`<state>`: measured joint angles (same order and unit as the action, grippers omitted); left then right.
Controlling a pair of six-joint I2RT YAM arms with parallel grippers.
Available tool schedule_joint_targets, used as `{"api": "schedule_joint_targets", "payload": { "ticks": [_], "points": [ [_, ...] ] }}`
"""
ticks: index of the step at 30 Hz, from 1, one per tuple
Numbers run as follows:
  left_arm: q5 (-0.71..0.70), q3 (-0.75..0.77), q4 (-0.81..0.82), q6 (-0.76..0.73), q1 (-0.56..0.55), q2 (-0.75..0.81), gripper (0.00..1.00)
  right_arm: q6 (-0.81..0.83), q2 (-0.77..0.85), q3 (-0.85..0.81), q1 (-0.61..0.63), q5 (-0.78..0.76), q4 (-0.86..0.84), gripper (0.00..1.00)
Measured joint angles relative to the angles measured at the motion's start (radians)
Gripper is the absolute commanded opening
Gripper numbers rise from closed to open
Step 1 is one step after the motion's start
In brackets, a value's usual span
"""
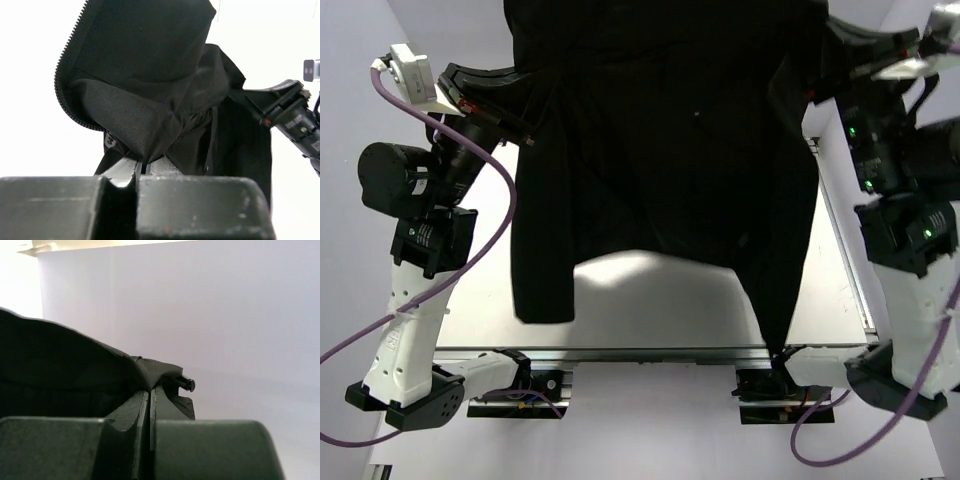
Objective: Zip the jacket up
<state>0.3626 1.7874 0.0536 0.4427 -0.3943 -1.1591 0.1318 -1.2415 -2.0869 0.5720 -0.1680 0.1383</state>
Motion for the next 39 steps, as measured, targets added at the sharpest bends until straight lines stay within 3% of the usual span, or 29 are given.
{"api": "schedule_joint_targets", "payload": {
  "ticks": [6, 11, 16, 18, 19, 20, 21, 23, 26, 29, 34, 39],
  "points": [
    [-0.087, 0.0, 0.0, -0.01, -0.003, -0.076, 0.0, 0.063, -0.212, -0.088, 0.017, -0.222, -0.124, 0.0],
    [-0.314, -0.024, -0.017, -0.04, -0.001, -0.248, 0.0, 0.158, -0.46, 0.01, -0.003, -0.469, -0.364, 0.0],
    [-0.566, -0.061, -0.048, -0.059, 0.003, -0.511, 0.0, 0.106, -0.8, 0.006, -0.064, -0.546, -0.382, 0.0],
    [-0.631, 0.003, -0.102, -0.063, 0.009, -0.679, 0.16, 0.073, -0.964, -0.065, -0.087, -0.526, -0.362, 0.0],
    [-0.658, 0.074, -0.137, -0.067, 0.014, -0.786, 0.48, 0.051, -1.043, -0.1, -0.098, -0.502, -0.346, 0.0],
    [-0.669, 0.162, -0.183, -0.072, 0.019, -0.892, 0.85, 0.032, -1.115, -0.132, -0.107, -0.472, -0.321, 0.25],
    [-0.664, 0.24, -0.208, -0.074, 0.027, -0.993, 0.98, 0.015, -1.161, -0.142, -0.115, -0.445, -0.304, 0.45],
    [-0.638, 0.302, -0.239, -0.06, 0.044, -1.108, 0.98, -0.003, -1.215, -0.141, -0.129, -0.394, -0.243, 0.89],
    [-0.612, 0.304, -0.332, -0.056, 0.075, -1.165, 0.98, -0.011, -1.208, -0.134, -0.135, -0.319, -0.137, 0.89],
    [-0.588, 0.297, -0.375, -0.061, 0.098, -1.139, 0.98, -0.041, -1.091, -0.063, -0.13, -0.263, -0.069, 0.89],
    [-0.494, -0.017, -0.374, -0.053, 0.104, -0.826, 0.98, -0.2, -0.682, 0.29, -0.117, -0.19, 0.035, 0.89],
    [-0.418, -0.345, -0.341, -0.019, 0.016, -0.518, 0.98, -0.37, -0.303, 0.718, -0.113, -0.079, 0.093, 0.89]
  ]
}}
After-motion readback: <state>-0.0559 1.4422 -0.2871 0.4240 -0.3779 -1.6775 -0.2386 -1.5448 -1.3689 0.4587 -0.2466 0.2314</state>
